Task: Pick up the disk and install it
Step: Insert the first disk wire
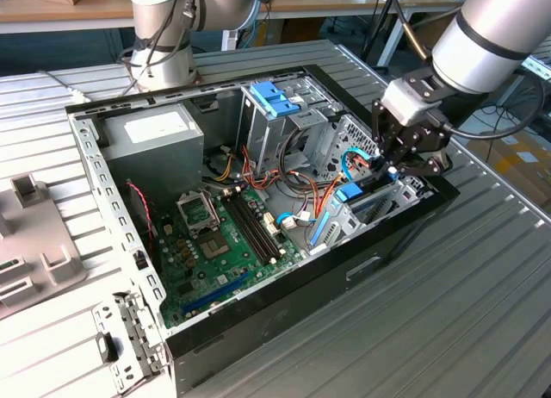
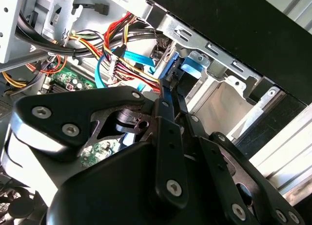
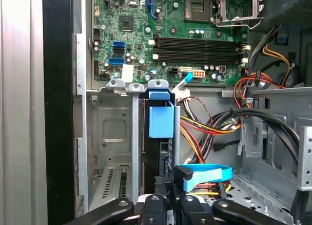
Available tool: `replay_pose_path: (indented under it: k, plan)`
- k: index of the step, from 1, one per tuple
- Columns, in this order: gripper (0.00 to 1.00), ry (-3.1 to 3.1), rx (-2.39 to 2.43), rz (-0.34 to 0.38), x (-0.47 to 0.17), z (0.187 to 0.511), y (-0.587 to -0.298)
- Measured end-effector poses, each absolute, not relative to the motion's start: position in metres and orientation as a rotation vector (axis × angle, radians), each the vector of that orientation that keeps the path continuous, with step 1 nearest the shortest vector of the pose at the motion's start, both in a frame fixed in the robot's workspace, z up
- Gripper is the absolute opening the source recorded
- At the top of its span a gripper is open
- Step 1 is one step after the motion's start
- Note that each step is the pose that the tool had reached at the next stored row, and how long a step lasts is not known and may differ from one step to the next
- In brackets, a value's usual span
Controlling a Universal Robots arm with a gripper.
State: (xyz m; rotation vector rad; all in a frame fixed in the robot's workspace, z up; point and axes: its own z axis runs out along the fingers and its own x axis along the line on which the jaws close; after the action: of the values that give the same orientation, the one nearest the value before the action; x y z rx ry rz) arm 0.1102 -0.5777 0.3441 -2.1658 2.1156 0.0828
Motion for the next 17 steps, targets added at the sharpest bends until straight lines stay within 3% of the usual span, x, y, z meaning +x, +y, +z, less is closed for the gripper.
replay_pose_path:
  k: [17]
  plan:
    - [0.18,2.116,-2.166,0.083,0.1097,0.3397,-0.5778]
